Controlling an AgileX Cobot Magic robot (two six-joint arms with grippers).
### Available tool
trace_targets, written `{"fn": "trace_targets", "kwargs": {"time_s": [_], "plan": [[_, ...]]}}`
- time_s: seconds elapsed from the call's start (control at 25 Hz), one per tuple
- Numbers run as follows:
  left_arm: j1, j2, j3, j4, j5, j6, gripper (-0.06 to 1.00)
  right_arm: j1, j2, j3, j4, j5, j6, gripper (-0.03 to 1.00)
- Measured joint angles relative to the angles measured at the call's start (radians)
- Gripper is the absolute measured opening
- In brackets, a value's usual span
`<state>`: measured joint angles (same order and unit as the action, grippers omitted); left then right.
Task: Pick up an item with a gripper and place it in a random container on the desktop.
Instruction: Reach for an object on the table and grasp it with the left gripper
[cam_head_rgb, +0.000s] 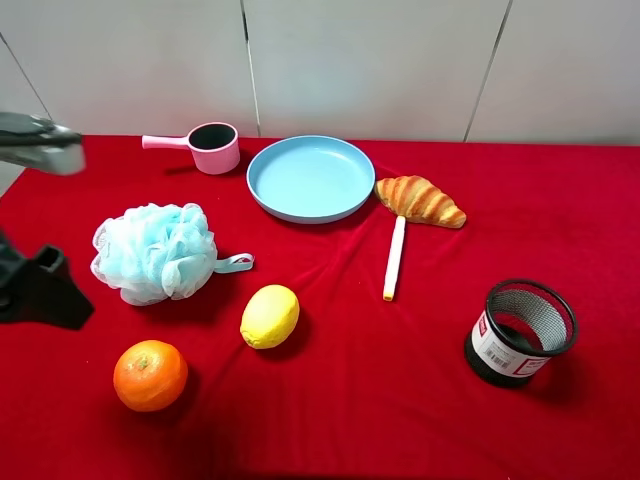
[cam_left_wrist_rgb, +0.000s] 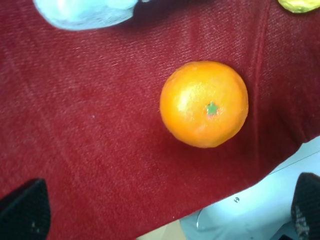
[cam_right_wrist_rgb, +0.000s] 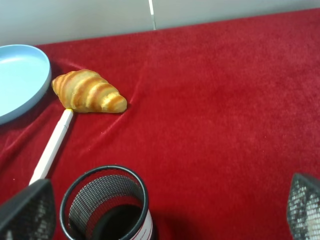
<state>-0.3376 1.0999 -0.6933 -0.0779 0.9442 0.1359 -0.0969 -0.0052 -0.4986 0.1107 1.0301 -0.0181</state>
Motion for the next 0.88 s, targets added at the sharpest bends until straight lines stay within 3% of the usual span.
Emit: {"fn": "trace_targets", "kwargs": {"time_s": [0.28,0.48,0.88], "plan": [[-0.153,0.144,0.000,0.078,-0.073,-0.097,0.95,0.000,0.000,0.000,0.000,0.000,0.000,0.69],[-0.237,0.244,0.000,0.092,-0.143,-0.121,0.95,0.000,0.000,0.000,0.000,0.000,0.000,0.69],[-0.314,0.428,0.000,0.095,-0.274,-0.123,0.95,0.000,0.000,0.000,0.000,0.000,0.000,0.69]]}}
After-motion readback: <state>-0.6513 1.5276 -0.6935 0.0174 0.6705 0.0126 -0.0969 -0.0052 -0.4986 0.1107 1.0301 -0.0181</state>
